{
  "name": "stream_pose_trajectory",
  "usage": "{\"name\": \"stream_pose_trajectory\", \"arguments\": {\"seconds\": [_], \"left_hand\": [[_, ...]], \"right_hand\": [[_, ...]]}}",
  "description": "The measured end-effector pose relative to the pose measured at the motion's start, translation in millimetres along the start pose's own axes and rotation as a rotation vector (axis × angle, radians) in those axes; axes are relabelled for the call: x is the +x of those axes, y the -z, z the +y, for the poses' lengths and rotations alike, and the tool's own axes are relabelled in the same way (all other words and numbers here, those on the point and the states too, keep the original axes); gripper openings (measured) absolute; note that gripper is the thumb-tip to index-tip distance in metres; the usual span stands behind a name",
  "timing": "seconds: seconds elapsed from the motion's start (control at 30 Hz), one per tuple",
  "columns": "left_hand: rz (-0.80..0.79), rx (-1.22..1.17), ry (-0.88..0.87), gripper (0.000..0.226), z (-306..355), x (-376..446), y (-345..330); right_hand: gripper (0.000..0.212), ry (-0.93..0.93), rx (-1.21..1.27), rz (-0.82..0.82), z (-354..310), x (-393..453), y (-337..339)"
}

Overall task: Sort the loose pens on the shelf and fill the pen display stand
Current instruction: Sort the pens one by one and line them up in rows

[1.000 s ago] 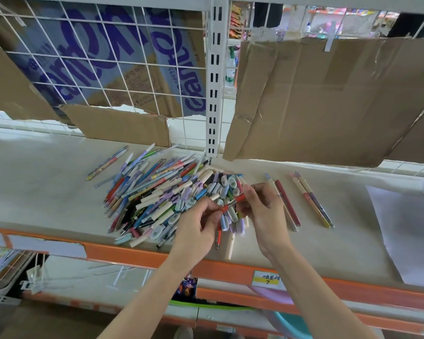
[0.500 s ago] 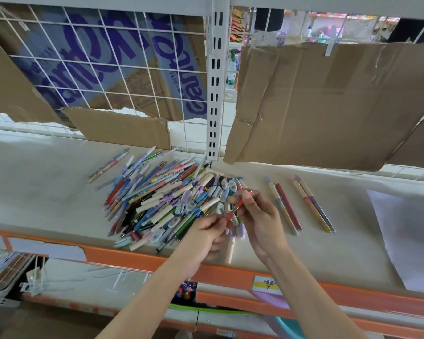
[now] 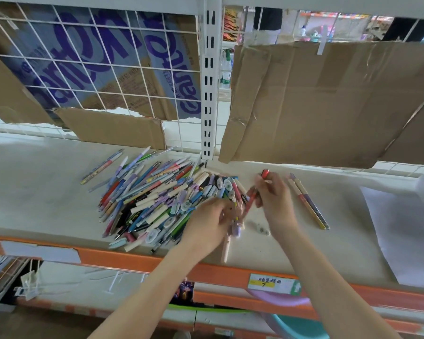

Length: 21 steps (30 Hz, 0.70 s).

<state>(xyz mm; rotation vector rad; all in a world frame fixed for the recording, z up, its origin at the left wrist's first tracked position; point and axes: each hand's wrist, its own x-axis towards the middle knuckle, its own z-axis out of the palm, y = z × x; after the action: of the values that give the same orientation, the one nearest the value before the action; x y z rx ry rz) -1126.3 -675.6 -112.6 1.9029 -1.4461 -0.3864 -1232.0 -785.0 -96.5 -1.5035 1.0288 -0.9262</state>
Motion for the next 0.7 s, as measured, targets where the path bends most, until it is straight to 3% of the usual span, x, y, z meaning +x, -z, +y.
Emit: {"name": "stream_pose_trajectory", "arguments": {"seconds": [0.13,0.27,0.43,0.57,0.7], "left_hand": [[0.061,0.075,0.097,0.018,-24,-2,15],[0.095,0.137,0.161,0.008,-39,-8,27],[0.087,0.175,0.172,0.008,-46,-18,33],[0.078,0.175,0.156,0.01,-48,-23,33],[0.086,0.172,0.158,0.009,-49,-24,36]], "right_hand": [[0.027,0.127,-0.739,0.034,15,34,35],[0.034,0.049,-1.166,-0.129,40,47,52],[0.039,-0.005,-1.221,-0.131,41,49,52],[0.024,0.192,-1.133,-0.086,31,39,34],[0.013,0.341,-0.856,-0.208,25,28,11]]}}
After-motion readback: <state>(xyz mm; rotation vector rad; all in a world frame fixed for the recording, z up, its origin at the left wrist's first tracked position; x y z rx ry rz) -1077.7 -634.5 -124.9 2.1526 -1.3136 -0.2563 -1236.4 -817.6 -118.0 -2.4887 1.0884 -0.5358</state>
